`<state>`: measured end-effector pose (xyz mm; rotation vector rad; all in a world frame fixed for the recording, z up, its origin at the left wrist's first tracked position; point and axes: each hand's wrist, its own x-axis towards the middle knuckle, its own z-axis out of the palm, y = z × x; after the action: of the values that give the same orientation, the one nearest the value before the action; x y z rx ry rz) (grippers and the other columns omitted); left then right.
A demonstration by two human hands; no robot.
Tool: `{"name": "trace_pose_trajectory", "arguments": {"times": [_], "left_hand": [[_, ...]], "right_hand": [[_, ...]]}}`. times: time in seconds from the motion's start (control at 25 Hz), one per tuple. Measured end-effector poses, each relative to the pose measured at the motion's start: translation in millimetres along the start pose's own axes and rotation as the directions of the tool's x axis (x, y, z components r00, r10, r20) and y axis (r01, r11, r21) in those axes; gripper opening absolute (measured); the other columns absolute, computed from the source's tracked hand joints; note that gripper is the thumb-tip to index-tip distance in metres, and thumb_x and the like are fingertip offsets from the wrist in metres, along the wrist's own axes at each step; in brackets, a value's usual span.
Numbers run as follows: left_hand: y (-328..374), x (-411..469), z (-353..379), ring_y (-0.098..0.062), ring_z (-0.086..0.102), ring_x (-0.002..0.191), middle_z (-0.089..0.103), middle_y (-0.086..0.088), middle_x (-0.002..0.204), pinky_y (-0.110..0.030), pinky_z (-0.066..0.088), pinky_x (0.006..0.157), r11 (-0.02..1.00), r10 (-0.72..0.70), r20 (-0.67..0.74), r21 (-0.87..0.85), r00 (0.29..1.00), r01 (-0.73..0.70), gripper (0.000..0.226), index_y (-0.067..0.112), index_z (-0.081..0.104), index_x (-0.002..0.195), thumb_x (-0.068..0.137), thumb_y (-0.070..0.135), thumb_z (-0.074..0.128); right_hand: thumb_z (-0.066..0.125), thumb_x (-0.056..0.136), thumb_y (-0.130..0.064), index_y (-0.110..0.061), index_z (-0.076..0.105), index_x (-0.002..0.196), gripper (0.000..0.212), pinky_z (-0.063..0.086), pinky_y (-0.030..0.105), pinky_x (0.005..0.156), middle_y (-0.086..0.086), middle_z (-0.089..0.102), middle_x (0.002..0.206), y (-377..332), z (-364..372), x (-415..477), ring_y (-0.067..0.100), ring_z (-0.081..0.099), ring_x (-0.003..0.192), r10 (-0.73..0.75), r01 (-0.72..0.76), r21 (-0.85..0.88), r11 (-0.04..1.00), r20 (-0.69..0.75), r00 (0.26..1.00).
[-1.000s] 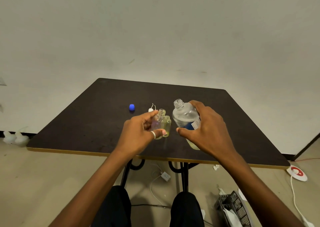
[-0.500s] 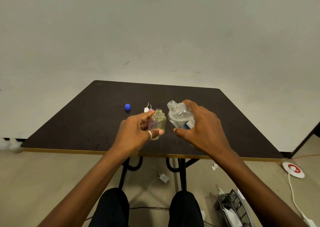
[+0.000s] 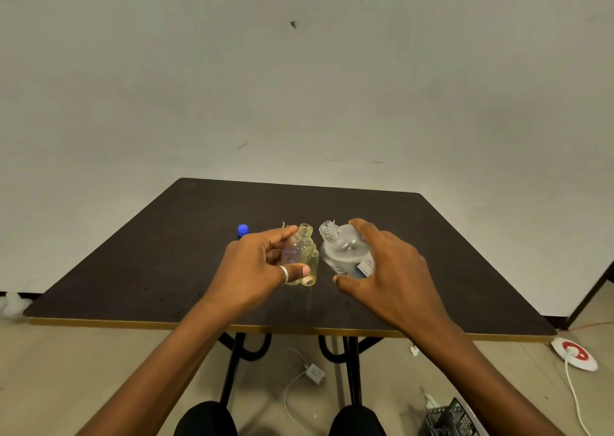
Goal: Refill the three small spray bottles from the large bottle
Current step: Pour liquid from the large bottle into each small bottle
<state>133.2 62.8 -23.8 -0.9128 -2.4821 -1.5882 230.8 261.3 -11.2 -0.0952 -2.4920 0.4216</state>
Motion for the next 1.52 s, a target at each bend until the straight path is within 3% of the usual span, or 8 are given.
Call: {"name": "trace_pose_trajectory", "arguments": {"times": [0.16,0.24,0.36,0.6,1.2,1.4,1.52], "left_hand": [[2,7,2,0.022,0.061,0.088,0.069,0.014,0.121,0.003,0.043,0.073,0.998,0.006,0.049,0.063,0.999,-0.009,0.075,0.029,0.054,0.138,0.070,0.029,0.087],[3,9,5,0.020,0.061,0.086,0.068,0.013,0.123,0.004,0.042,0.071,0.996,0.012,0.072,0.088,0.997,-0.018,0.077,0.029,0.053,0.139,0.070,0.030,0.086],[1,8,6,0.010,0.063,0.097,0.068,0.011,0.124,0.004,0.043,0.073,0.994,0.004,0.087,0.105,0.996,-0.013,0.078,0.029,0.052,0.140,0.070,0.032,0.086],[-1,4,0,0.014,0.063,0.093,0.070,0.013,0.120,0.001,0.046,0.075,0.996,-0.014,0.077,0.084,0.997,0.007,0.076,0.029,0.054,0.138,0.070,0.032,0.086],[0,-2,-2,0.017,0.060,0.087,0.069,0.010,0.122,0.002,0.044,0.072,0.998,-0.035,0.084,0.054,0.996,0.030,0.076,0.027,0.054,0.138,0.069,0.027,0.086],[0,-3,-2,0.004,0.065,0.103,0.068,0.008,0.125,-0.002,0.045,0.077,0.998,-0.033,0.094,0.062,0.995,0.027,0.075,0.026,0.054,0.139,0.070,0.026,0.086],[1,-3,-3,0.001,0.065,0.107,0.068,0.007,0.126,-0.011,0.049,0.087,0.996,-0.027,0.093,0.082,0.995,0.019,0.075,0.027,0.053,0.139,0.071,0.026,0.085]], "right_hand": [[0.077,0.069,-0.056,-0.035,0.039,0.140,0.083,0.046,0.023,0.082,-0.005,0.063,0.121,5,0,1,0.013,0.061,0.101,0.010,-0.009,-0.042,0.999,0.017,1.000],[0.077,0.068,-0.055,-0.035,0.040,0.140,0.084,0.044,0.022,0.081,-0.005,0.063,0.121,7,-1,1,0.013,0.061,0.100,0.010,-0.009,-0.056,0.998,0.015,1.000],[0.078,0.067,-0.055,-0.035,0.039,0.141,0.086,0.049,0.026,0.082,-0.004,0.063,0.121,5,-3,1,0.014,0.062,0.100,0.004,-0.003,-0.069,0.998,0.008,1.000],[0.078,0.069,-0.052,-0.036,0.036,0.143,0.087,0.039,0.020,0.076,-0.005,0.063,0.120,0,-5,0,0.014,0.061,0.099,-0.019,0.023,-0.145,0.989,0.030,0.999],[0.078,0.072,-0.051,-0.037,0.033,0.146,0.088,0.049,0.027,0.086,-0.003,0.060,0.127,-5,-8,0,0.017,0.059,0.106,0.000,0.013,-0.152,0.988,0.081,0.997],[0.077,0.072,-0.051,-0.038,0.031,0.147,0.089,0.050,0.030,0.087,-0.004,0.059,0.127,-6,-10,0,0.017,0.058,0.108,0.000,0.016,-0.166,0.986,0.096,0.995],[0.077,0.072,-0.051,-0.039,0.030,0.147,0.089,0.051,0.030,0.087,-0.004,0.058,0.128,-6,-10,0,0.017,0.058,0.108,-0.006,0.024,-0.177,0.984,0.101,0.995]]}}
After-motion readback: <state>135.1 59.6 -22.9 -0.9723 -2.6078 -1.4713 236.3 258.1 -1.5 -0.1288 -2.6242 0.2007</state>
